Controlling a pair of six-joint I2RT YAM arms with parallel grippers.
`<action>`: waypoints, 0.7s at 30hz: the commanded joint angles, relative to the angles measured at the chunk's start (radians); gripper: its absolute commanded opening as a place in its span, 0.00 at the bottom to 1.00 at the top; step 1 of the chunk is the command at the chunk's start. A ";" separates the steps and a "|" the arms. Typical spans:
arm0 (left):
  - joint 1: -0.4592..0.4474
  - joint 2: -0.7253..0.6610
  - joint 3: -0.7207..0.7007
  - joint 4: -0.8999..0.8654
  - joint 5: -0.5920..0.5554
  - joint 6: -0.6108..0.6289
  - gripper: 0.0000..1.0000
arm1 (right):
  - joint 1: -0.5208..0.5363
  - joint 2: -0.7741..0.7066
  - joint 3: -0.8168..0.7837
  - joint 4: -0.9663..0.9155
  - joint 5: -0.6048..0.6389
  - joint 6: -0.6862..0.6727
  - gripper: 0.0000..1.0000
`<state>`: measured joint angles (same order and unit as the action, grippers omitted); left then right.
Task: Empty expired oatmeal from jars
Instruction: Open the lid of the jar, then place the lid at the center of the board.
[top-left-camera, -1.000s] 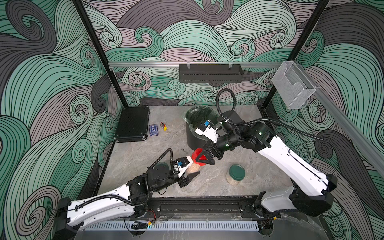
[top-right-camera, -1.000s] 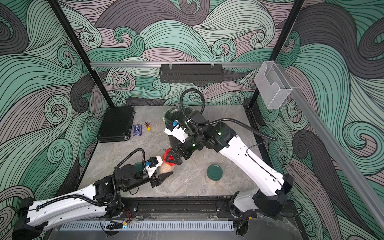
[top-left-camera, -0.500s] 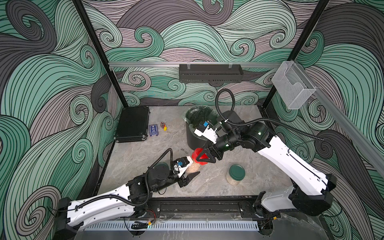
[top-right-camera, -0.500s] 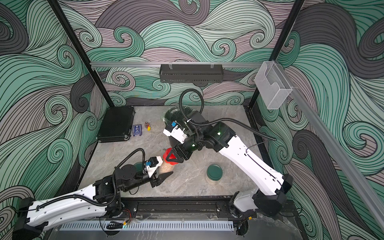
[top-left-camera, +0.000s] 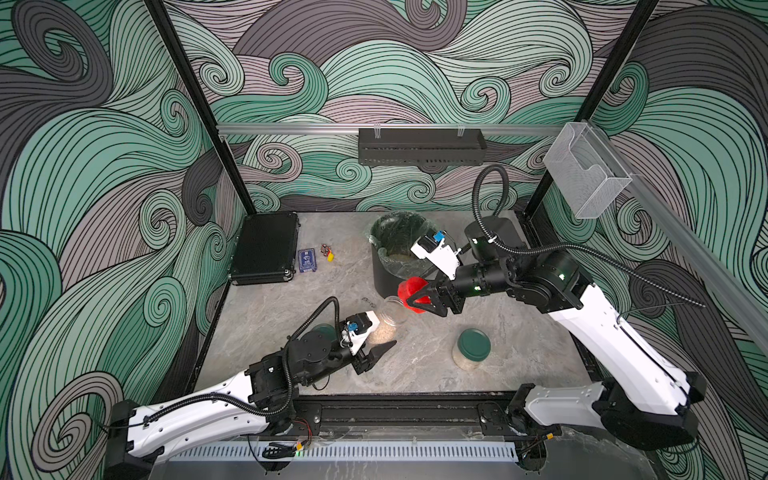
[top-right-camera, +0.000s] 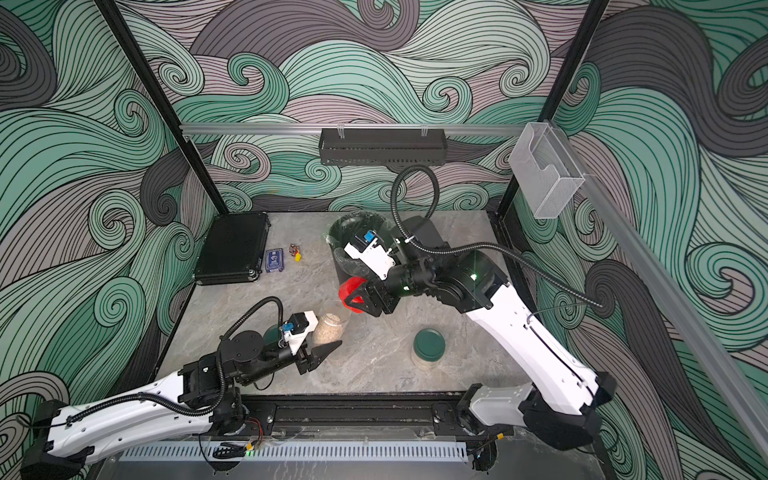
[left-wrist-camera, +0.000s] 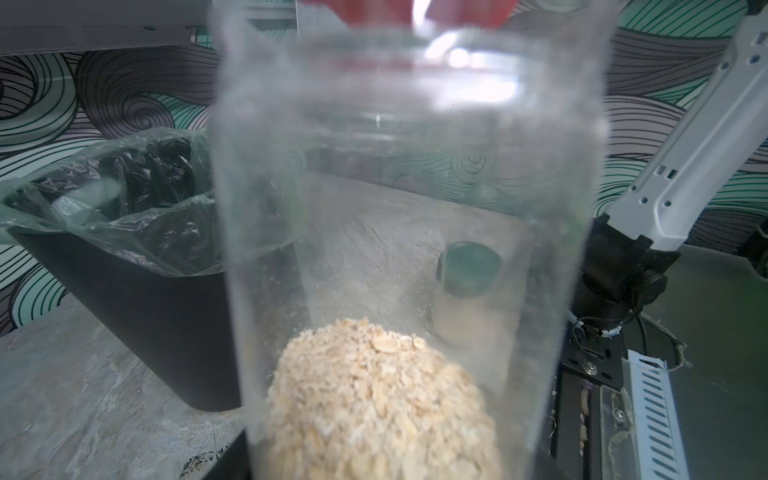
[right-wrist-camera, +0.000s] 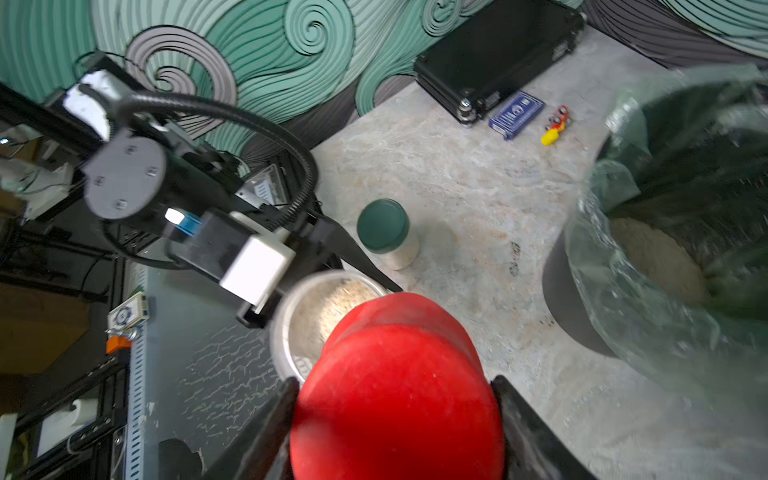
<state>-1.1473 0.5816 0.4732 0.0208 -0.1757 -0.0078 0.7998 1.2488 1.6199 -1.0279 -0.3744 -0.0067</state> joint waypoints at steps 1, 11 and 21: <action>-0.002 -0.060 0.046 -0.030 -0.064 -0.033 0.47 | -0.011 -0.085 -0.172 0.044 0.167 0.063 0.54; -0.002 -0.117 0.097 -0.142 -0.122 -0.057 0.47 | 0.115 -0.122 -0.605 0.387 0.312 0.118 0.56; -0.002 -0.117 0.112 -0.168 -0.134 -0.066 0.47 | 0.178 0.013 -0.793 0.663 0.301 0.203 0.61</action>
<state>-1.1473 0.4690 0.5430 -0.1505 -0.2878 -0.0570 0.9653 1.2369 0.8413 -0.4820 -0.0853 0.1619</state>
